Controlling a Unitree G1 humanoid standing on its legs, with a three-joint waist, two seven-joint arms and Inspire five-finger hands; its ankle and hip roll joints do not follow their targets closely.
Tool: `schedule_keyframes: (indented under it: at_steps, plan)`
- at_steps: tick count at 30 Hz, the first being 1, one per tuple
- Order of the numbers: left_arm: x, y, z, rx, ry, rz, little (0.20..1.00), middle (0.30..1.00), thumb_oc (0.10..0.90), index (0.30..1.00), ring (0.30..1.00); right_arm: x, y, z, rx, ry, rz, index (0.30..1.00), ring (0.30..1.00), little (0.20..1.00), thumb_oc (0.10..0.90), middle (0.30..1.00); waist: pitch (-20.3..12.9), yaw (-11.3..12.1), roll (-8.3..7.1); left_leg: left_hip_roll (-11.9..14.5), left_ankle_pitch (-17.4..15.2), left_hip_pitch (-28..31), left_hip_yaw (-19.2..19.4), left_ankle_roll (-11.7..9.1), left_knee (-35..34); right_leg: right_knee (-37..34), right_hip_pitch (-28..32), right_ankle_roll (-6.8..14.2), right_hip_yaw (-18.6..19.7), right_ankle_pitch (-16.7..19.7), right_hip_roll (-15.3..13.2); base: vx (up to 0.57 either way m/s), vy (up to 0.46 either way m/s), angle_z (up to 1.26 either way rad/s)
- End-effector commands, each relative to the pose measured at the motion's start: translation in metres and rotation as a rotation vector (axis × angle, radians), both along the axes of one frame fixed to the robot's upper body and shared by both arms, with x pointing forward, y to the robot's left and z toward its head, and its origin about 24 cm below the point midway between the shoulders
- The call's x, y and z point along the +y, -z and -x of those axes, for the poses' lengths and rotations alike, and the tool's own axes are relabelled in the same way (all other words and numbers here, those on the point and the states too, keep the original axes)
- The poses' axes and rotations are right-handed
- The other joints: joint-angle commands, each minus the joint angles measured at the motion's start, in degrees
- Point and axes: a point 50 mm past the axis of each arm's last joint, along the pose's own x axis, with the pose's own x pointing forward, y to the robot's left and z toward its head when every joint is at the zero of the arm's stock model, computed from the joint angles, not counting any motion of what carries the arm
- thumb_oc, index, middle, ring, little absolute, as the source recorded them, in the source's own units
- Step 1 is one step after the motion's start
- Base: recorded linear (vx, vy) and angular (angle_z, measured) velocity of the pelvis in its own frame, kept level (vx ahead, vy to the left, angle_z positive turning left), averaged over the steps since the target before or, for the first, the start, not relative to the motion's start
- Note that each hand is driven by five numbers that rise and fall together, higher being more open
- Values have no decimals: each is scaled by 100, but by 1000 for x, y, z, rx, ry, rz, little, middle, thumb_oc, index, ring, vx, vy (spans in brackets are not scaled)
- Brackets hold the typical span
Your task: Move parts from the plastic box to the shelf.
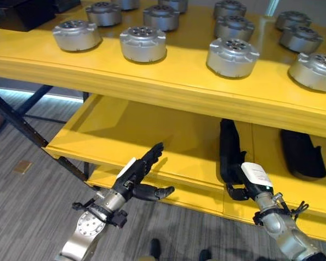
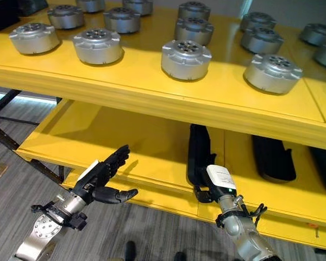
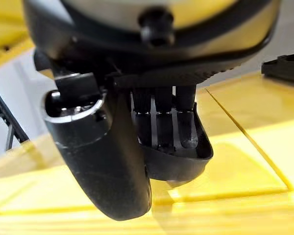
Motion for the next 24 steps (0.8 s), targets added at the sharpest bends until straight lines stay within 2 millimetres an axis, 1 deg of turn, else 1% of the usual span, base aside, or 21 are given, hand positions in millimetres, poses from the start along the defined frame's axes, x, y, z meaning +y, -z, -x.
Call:
schedule_keyframes:
  at_steps: [1,3,7,10,12,14,15,16,19,21,22,23,24]
  plan:
    - [-9,-47,-14,-242,61,55,1000,1000,900,1000,1000,11,-57,-42,-239,-87,42,300,300,300,400,300,-239,193,27,285,-969,569,522,-64,-7,488,-149,95,-360,-295,-53,51,-12,-2]
    - [-9,-47,-14,-240,62,53,1000,1000,900,1000,1000,10,-57,-43,-234,-86,47,300,300,300,400,300,-234,211,23,286,-968,573,517,-65,-7,489,-139,94,-378,-297,-54,34,-1,0]
    - [-9,-45,-12,-219,80,49,1000,1000,900,1000,1000,7,-49,-56,-167,-48,91,300,300,300,400,300,-180,425,-23,290,-929,559,535,-63,0,512,-66,100,-575,-312,-61,93,27,8]
    - [-10,-45,-13,-219,96,44,1000,1000,900,1000,1000,4,-45,-62,-140,-26,104,300,300,300,400,300,-150,503,-46,283,-928,534,563,-44,34,512,-57,132,-636,-271,-99,50,32,17]
    - [-10,-46,-14,-224,105,39,1000,1000,900,1000,1000,2,-41,-66,-109,-1,120,300,300,300,400,300,-125,555,-56,267,-933,511,598,-22,58,510,-48,174,-657,-230,-140,51,47,1]
    - [-11,-47,-15,-224,124,44,1000,1000,900,1000,1000,-6,-32,-71,-49,43,136,300,300,300,400,300,-99,614,-60,242,-964,472,642,30,144,563,-41,227,-669,-194,-206,51,58,1]
    - [-11,-47,-16,-224,123,44,1000,1000,900,1000,1000,-6,-32,-71,-49,42,136,300,300,300,400,300,-97,613,-61,241,-968,468,643,31,151,566,-44,228,-667,-195,-207,39,45,2]
    - [-12,-48,-16,-226,141,41,1000,1000,900,1000,1000,-10,-28,-73,-24,65,143,300,300,300,400,300,-88,637,-59,227,-988,428,654,61,214,625,-41,238,-667,-202,-235,36,48,5]
    - [-16,-50,-19,-229,183,42,1000,1000,900,1000,1000,-18,-23,-77,25,115,116,300,300,300,400,300,-40,679,-28,189,-1045,315,642,144,387,900,-94,193,-659,-247,-298,39,61,3]
    - [-21,-52,-20,-235,207,37,1000,1000,900,1000,1000,-21,-19,-81,59,163,92,300,300,300,400,300,16,700,20,190,-1065,284,658,184,477,1242,-201,130,-731,-241,-355,31,51,3]
    - [-22,-53,-21,-238,210,35,1000,1000,900,1000,1000,-23,-17,-84,78,188,78,300,300,300,400,300,58,713,43,202,-1073,311,697,197,491,1414,-296,102,-780,-261,-331,30,17,1]
    - [-23,-53,-22,-238,210,36,1000,1000,900,1000,1000,-23,-17,-85,83,195,75,300,300,300,400,300,71,713,52,206,-1068,329,710,193,484,1424,-331,93,-795,-270,-297,36,-30,-4]
    - [-25,-53,-22,-237,213,39,1000,1000,900,1000,1000,-21,-16,-87,89,197,80,300,300,300,400,300,97,700,62,201,-1059,365,723,173,457,1328,-394,82,-788,-276,-186,40,-70,-13]
